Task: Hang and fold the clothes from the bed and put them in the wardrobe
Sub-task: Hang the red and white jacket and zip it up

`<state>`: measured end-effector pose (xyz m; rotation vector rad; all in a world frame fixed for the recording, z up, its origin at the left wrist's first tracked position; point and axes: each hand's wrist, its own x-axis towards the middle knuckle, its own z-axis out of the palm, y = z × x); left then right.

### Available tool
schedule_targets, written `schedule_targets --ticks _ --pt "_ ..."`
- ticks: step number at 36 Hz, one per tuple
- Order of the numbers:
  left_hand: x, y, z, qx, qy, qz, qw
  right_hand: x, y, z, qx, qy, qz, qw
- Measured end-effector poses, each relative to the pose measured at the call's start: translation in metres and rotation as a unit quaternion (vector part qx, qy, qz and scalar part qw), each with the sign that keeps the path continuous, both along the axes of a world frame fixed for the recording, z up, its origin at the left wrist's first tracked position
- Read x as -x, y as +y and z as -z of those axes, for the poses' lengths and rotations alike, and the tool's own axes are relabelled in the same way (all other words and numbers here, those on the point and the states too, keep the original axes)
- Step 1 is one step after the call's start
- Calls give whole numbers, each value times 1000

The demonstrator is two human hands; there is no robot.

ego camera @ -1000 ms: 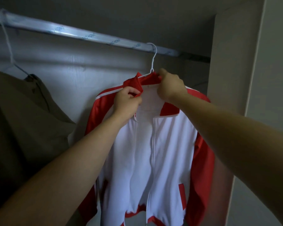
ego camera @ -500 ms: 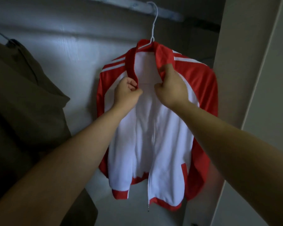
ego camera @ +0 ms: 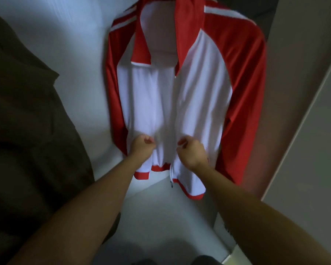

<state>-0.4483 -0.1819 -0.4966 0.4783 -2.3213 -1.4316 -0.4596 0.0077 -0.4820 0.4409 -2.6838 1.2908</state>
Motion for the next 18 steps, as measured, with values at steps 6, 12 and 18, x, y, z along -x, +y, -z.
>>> schedule_targets --ticks 6,12,18 --pt "-15 -19 83 -32 -116 -24 993 -4 -19 76 32 -169 8 985" --pt "-14 -30 138 -171 -189 -55 965 -2 -32 131 73 -347 59 933" --pt "-6 -27 175 -368 -250 -71 893 -3 -31 162 164 -572 125 794"
